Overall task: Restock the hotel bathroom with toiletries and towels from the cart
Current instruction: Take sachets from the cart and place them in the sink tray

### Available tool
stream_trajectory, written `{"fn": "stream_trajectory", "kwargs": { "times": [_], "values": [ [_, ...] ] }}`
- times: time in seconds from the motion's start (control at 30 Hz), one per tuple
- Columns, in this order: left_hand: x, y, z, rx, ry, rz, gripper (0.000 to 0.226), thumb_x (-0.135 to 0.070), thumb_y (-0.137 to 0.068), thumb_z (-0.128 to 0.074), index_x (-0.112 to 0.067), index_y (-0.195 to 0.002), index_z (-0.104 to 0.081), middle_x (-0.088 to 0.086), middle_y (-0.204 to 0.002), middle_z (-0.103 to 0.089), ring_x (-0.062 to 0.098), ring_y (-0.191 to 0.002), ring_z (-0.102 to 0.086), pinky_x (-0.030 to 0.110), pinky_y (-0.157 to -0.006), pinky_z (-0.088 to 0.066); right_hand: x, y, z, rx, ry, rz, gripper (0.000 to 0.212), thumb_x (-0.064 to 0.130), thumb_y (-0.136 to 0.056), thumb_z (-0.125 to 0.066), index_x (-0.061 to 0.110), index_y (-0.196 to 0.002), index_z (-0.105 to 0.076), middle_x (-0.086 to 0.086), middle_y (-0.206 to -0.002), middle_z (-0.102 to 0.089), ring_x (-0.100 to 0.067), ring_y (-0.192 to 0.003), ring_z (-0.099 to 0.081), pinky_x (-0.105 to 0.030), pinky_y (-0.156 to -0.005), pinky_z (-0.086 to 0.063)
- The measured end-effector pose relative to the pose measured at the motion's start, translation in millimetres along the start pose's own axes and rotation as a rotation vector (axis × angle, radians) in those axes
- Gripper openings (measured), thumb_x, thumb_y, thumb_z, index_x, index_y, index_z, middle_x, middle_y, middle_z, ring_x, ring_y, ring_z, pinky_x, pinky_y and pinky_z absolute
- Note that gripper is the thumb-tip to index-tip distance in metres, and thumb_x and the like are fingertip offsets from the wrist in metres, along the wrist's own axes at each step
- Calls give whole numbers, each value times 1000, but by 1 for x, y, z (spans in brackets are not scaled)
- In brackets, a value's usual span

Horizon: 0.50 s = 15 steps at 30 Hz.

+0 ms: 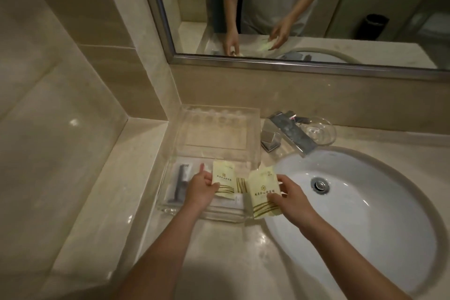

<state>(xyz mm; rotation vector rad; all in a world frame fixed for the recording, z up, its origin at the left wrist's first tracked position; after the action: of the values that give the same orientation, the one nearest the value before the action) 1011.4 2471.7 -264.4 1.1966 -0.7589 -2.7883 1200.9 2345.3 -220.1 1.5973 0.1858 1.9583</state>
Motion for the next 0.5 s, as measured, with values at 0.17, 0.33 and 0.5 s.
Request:
{"fn": "stream_trajectory", "kwargs": {
  "times": [0.17, 0.33, 0.5],
  "values": [
    [4, -10, 2, -55, -329, -50, 56, -33, -86, -62, -12, -134, -43, 4, -119, -63, 20, -92, -64, 28, -72, -46, -10, -4, -13, -48, 3, -37, 31, 1, -87, -55, 21, -111, -54, 1, -95, -64, -10, -80, -62, -11, -52, -46],
    [3, -8, 10, -171, -613, -328, 57, -45, -87, -55, -13, -132, -40, 6, -124, -56, 23, -107, -55, 32, -80, -44, -15, -5, -21, -110, 28, -17, 43, 3, -86, -58, 23, -122, -46, -5, -95, -61, -16, -80, -64, -22, -61, -52],
    [8, -9, -5, 70, -661, -703, 49, -40, -91, -50, -27, -137, -40, -4, -148, -32, 22, -141, -19, 36, -111, -19, -12, -9, -30, -161, 67, 78, 64, 3, -85, -60, 39, -131, -32, 2, -89, -62, -13, -77, -66, -28, -67, -56]
  ]
}}
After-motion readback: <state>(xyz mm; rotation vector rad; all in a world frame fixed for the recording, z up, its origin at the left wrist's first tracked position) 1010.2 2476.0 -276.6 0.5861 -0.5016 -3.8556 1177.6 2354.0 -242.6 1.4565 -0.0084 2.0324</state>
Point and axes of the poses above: each hand's wrist, its own y-axis away from the middle knuckle, its own z-axis out of the back of the hand, x = y × z, the point moved 5 cm from there along -y, towards the middle knuckle
